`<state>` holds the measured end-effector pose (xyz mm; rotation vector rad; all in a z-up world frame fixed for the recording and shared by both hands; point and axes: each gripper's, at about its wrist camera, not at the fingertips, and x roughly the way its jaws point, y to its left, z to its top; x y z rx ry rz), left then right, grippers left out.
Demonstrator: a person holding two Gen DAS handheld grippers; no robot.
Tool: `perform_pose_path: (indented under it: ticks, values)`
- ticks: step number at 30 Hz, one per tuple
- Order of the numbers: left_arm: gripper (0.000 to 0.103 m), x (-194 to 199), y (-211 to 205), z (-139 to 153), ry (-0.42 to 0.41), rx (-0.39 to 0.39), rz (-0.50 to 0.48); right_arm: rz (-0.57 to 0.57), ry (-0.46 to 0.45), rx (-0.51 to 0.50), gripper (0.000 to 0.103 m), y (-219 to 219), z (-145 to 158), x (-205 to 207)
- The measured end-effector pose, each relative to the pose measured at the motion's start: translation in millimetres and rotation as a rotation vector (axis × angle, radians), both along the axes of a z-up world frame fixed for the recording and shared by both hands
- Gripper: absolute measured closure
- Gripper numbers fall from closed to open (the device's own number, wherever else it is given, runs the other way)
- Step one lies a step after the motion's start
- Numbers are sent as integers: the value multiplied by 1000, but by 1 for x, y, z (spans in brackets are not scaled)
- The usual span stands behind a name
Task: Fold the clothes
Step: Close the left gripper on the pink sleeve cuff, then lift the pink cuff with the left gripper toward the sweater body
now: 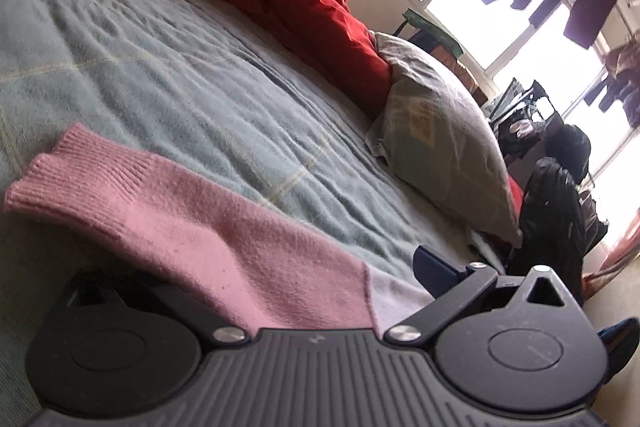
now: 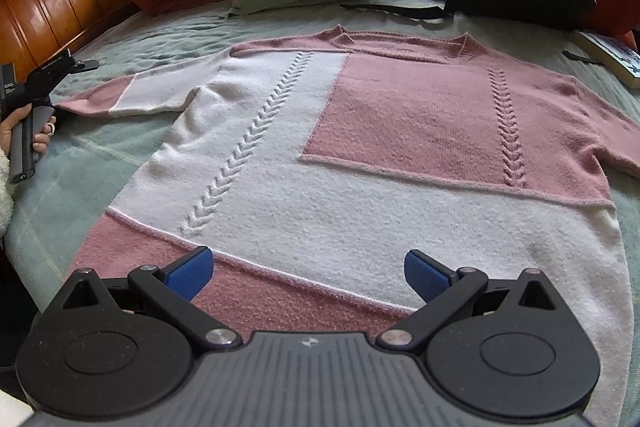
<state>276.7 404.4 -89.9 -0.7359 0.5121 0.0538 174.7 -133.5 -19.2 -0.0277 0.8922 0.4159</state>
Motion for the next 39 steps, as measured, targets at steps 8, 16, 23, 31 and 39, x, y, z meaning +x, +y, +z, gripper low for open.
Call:
perform_pose_path:
  ticks: [8,16,23,31,39]
  values:
    - [1,-4,-8,22,-53,-28,-3,3,-21,12,0,-4,7,-8]
    - [1,-5,-30,52,-86,-7,-32,-1,-47,21,0,-16,15,-20]
    - [1,-3,-54,73,-96,-17,-48,-18,-67,51,0,-36,21,-32]
    - [1,3,-84,93,-100,-22,-68,-42,-84,92,0,-66,23,-44]
    - [1,15,-123,114,-99,9,-106,-47,-96,139,0,-88,23,-51]
